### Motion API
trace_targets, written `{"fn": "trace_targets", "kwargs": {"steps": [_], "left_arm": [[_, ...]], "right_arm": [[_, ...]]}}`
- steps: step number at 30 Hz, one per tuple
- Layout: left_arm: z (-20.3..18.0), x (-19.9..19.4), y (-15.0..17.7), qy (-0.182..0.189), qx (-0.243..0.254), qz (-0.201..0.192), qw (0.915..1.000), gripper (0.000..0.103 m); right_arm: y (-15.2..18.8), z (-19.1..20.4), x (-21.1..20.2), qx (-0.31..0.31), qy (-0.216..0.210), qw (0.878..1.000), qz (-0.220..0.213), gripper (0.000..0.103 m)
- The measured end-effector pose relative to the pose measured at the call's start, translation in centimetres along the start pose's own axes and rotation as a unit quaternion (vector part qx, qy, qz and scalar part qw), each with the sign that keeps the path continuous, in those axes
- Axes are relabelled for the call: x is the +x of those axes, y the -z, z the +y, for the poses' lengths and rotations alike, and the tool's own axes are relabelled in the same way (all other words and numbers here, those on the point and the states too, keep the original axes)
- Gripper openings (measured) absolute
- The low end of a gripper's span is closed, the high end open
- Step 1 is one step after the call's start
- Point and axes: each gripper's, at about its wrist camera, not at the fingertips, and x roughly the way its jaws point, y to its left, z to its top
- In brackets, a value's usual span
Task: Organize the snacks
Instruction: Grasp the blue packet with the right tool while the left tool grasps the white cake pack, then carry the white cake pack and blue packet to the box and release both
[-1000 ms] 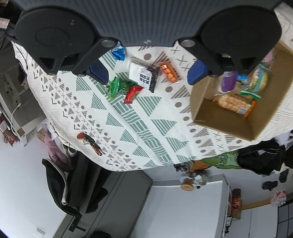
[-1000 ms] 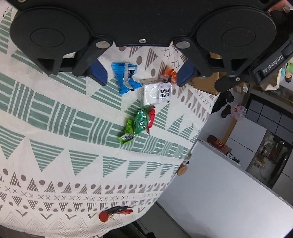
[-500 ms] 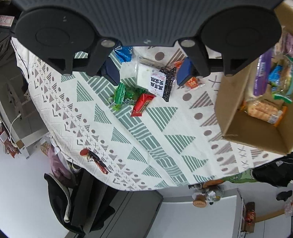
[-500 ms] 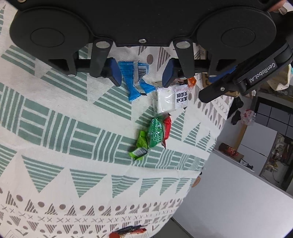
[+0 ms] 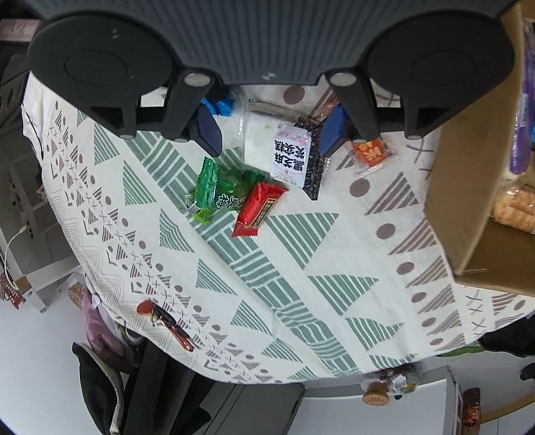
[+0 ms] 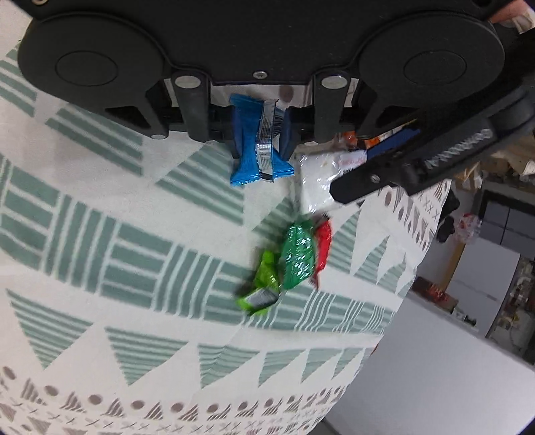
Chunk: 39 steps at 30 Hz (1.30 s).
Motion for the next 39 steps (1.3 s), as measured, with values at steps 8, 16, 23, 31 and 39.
{"fn": "trace_targets", "kwargs": {"steps": [8, 16, 23, 31, 39], "left_arm": [[-1.2, 2.2, -0.6, -0.029, 0.036, 0.011, 0.9989, 0.068], [-2.9, 4.3, -0.3, -0.068, 0.083, 0.021, 0.9940, 0.080], [-3.6, 5.4, 0.8, -0.091, 0.115, 0.017, 0.9890, 0.080], [-4.0, 6.3, 1.1, -0.098, 0.147, 0.014, 0.9841, 0.079], [-4.4, 5.0, 1.1, -0.087, 0.147, 0.020, 0.9851, 0.055]], "right_arm": [[-0.8, -1.8, -1.6, 0.030, 0.028, 0.998, -0.039, 0.022], [-0.9, -3.2, -2.4, 0.050, 0.053, 0.995, -0.061, 0.025], [-0.8, -2.4, -1.3, 0.032, 0.057, 0.997, -0.043, 0.033], [-0.7, -2.0, -1.3, 0.021, 0.052, 0.997, -0.048, 0.023], [-0.4, -1.3, -2.4, 0.006, 0.033, 0.998, -0.061, 0.023]]}}
